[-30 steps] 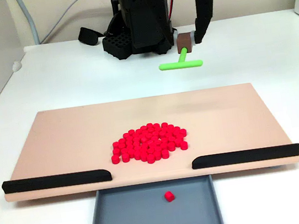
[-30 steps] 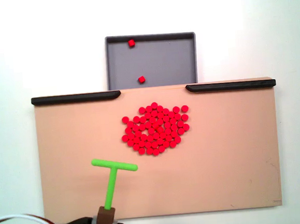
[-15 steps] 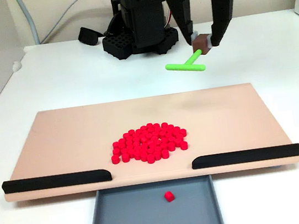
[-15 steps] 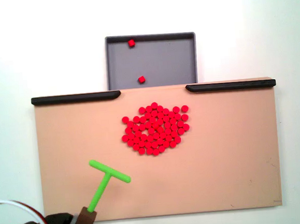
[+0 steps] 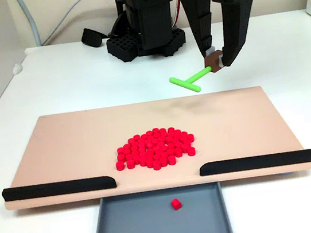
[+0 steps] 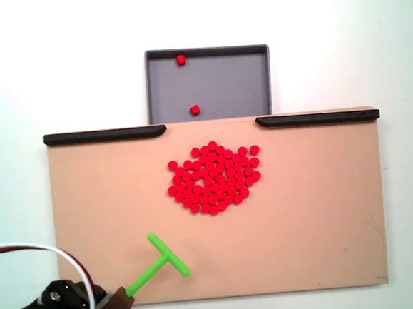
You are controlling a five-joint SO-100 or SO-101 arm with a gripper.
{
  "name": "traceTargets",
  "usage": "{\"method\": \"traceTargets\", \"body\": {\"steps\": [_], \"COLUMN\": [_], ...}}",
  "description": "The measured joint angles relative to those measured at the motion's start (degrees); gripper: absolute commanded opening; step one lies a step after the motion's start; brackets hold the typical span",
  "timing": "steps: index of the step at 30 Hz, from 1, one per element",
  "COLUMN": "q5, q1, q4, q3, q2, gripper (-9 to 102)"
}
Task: Push granules from left to the grey container
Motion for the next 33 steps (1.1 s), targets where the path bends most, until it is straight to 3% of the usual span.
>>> {"method": "traceTargets", "body": {"steps": [23,33], "q5": [23.4,28.4], "q1": [-2.0,-2.0], "q4": [0.1,0.1], "q3": [-22.9,-24.0], "q2": [-21.3,-23.2], "gripper": [0,0]}}
